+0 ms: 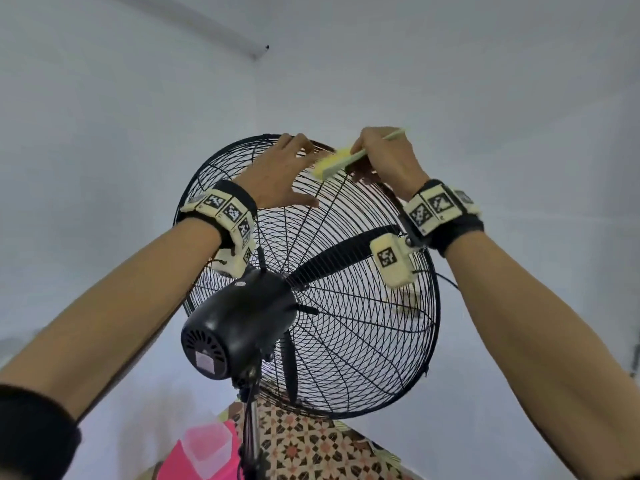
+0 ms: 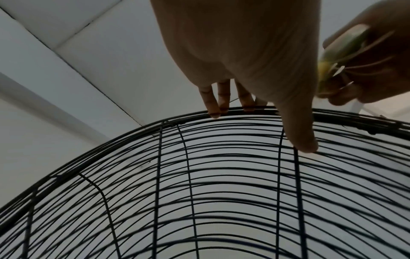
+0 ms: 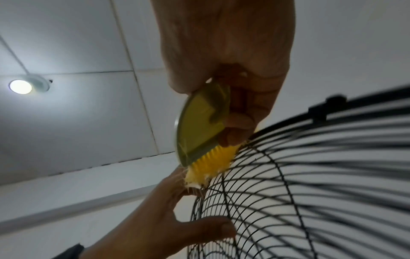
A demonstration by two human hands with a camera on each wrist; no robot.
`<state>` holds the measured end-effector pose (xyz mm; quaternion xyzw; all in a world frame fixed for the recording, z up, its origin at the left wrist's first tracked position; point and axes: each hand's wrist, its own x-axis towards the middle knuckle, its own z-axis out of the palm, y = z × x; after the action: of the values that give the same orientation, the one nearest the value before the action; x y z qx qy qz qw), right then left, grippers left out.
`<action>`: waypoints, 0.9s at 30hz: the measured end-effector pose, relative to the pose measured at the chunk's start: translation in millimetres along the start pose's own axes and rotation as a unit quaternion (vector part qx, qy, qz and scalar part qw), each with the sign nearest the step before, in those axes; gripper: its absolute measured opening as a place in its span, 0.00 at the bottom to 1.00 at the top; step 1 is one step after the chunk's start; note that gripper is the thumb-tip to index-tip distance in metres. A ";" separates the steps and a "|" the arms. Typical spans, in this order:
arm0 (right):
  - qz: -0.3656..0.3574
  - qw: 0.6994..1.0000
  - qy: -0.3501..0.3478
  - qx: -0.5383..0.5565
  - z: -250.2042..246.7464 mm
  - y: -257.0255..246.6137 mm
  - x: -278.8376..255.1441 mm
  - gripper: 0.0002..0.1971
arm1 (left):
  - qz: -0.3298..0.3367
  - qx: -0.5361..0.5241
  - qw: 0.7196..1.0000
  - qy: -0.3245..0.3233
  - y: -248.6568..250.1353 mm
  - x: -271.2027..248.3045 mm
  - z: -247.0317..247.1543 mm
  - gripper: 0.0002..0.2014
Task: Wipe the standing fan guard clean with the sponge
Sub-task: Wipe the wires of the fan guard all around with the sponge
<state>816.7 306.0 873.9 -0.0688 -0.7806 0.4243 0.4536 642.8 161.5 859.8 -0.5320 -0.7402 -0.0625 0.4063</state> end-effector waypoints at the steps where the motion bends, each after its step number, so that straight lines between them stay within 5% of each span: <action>1: 0.018 1.000 0.006 -0.020 -5.2 -0.7 1.3 0.16 | -0.006 -0.002 1.000 -0.001 -1.7 -0.2 1.4 0.48; 5: 0.051 0.980 -0.013 -0.192 -29.7 -3.8 -3.5 0.15 | -0.018 -0.007 1.000 0.000 1.2 4.1 3.5 0.49; 12: -0.007 1.000 0.002 0.006 -3.2 6.2 -1.3 0.15 | -0.032 -0.010 0.999 -0.001 4.3 8.0 6.7 0.49; 17: 0.047 0.979 -0.018 -0.198 -38.2 18.7 -9.4 0.19 | -0.038 -0.014 0.999 0.001 3.5 8.1 7.6 0.49; 21: 0.075 0.963 -0.067 -0.250 -51.8 4.8 -13.9 0.16 | -0.036 -0.024 0.999 0.003 11.2 8.9 6.6 0.49; 25: -0.007 0.973 -0.007 -0.229 -28.0 5.9 -11.8 0.15 | -0.056 -0.033 0.998 -0.004 5.5 6.4 6.1 0.49; 27: 0.007 0.971 0.001 -0.238 -32.1 23.2 -18.6 0.17 | -0.071 -0.038 0.997 -0.005 -1.0 3.0 5.9 0.49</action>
<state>845.7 330.7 852.3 -0.1805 -0.8583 0.2293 0.4221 638.5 166.4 858.3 -0.4934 -0.7751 -0.1163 0.3771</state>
